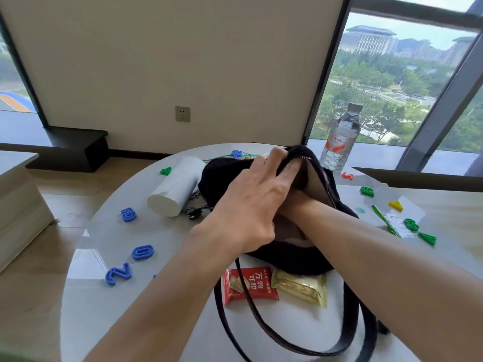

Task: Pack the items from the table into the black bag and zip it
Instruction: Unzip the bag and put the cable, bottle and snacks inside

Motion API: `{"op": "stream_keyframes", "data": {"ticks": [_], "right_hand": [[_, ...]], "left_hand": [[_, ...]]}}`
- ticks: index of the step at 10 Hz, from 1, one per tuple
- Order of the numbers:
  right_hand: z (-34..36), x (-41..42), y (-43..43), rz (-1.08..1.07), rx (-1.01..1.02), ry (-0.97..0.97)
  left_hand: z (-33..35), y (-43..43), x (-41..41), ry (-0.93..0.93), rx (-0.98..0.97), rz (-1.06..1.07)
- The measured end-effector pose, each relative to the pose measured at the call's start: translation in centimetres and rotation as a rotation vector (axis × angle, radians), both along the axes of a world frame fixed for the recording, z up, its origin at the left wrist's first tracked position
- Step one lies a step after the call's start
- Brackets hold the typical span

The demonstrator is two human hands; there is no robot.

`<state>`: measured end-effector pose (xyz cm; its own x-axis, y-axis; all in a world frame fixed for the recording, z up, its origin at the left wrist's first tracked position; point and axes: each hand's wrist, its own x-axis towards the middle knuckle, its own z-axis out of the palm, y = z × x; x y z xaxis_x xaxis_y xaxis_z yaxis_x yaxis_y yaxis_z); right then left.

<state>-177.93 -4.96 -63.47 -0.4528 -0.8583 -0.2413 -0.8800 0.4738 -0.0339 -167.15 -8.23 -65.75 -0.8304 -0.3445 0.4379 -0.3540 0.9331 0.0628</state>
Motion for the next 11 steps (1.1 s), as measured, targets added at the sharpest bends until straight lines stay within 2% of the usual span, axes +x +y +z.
{"op": "stream_keyframes", "data": {"ticks": [1, 2, 3, 4, 5, 6, 7, 8, 9, 10, 11], "right_hand": [[-0.6, 2.5, -0.9, -0.071, 0.332, 0.326], [-0.7, 5.8, -1.4, -0.137, 0.274, 0.317], [-0.8, 4.9, -0.7, -0.155, -0.004, 0.499], [-1.6, 1.9, -2.1, -0.098, -0.115, 0.187], [-3.3, -1.2, -2.3, -0.03, -0.128, 0.188], [-4.1, -3.8, -2.6, 0.158, -0.065, -0.012], [-6.0, -5.0, -2.8, 0.276, -0.096, 0.165], [-6.2, -4.9, -0.8, 0.333, -0.155, 0.071], [-4.7, -4.7, 3.4, 0.405, -0.311, -0.098], [-2.3, -5.4, 7.0, 0.362, -0.492, -0.209], [0.2, -9.6, 7.8, 0.173, -0.75, -0.14]], "left_hand": [[0.0, -0.3, 0.4, 0.001, 0.024, -0.004], [-0.1, -0.3, 0.6, -0.014, 0.047, -0.018], [-0.1, -0.2, 0.5, -0.02, 0.074, -0.021], [-0.2, -0.4, 0.4, -0.039, 0.105, -0.009], [-0.5, -0.8, 0.5, -0.04, 0.161, 0.003], [-0.6, -1.2, 0.6, -0.029, 0.172, 0.024], [-0.7, -1.6, 0.7, -0.019, 0.18, 0.02], [-0.8, -1.9, 0.8, -0.005, 0.213, 0.0], [-1.0, -2.1, 0.9, 0.006, 0.253, -0.022], [-1.0, -2.3, 1.1, 0.001, 0.283, -0.031], [-1.1, -2.4, 1.1, 0.006, 0.304, -0.032]]}}
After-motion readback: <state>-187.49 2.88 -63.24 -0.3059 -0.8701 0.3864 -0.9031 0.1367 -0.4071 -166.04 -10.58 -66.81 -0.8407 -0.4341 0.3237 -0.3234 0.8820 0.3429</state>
